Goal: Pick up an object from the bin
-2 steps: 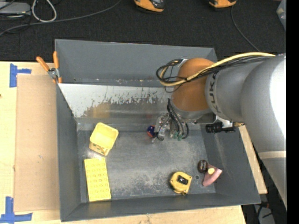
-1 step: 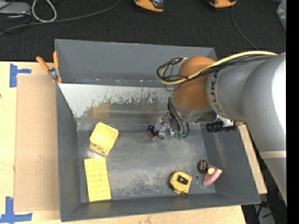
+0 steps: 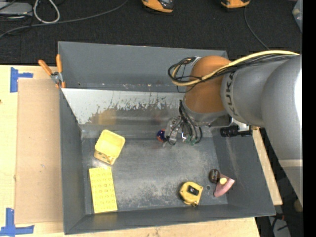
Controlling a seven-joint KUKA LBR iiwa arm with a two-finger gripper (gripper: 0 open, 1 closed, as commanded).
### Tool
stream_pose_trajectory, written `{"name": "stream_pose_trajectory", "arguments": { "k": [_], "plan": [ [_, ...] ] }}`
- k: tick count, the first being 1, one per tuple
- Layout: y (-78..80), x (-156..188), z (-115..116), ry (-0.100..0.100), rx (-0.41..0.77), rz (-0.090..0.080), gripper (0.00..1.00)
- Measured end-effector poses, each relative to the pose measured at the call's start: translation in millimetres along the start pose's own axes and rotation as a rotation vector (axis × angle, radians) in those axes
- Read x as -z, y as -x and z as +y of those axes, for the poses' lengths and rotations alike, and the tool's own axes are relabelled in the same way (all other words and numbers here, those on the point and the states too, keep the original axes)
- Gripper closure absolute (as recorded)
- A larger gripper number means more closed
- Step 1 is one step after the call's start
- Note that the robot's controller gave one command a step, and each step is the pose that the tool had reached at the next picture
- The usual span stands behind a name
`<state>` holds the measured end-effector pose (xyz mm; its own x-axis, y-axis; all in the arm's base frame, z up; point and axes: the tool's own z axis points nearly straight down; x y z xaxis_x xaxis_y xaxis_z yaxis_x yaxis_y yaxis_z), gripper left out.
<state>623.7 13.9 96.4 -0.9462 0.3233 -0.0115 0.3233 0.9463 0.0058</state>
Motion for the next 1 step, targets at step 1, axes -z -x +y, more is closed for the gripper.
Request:
{"name": "stream_pose_trajectory", "arguments": {
  "k": [1],
  "plan": [
    [-0.5, 13.8, 0.0, 0.000, 0.001, 0.002, 1.00]
  ]
}}
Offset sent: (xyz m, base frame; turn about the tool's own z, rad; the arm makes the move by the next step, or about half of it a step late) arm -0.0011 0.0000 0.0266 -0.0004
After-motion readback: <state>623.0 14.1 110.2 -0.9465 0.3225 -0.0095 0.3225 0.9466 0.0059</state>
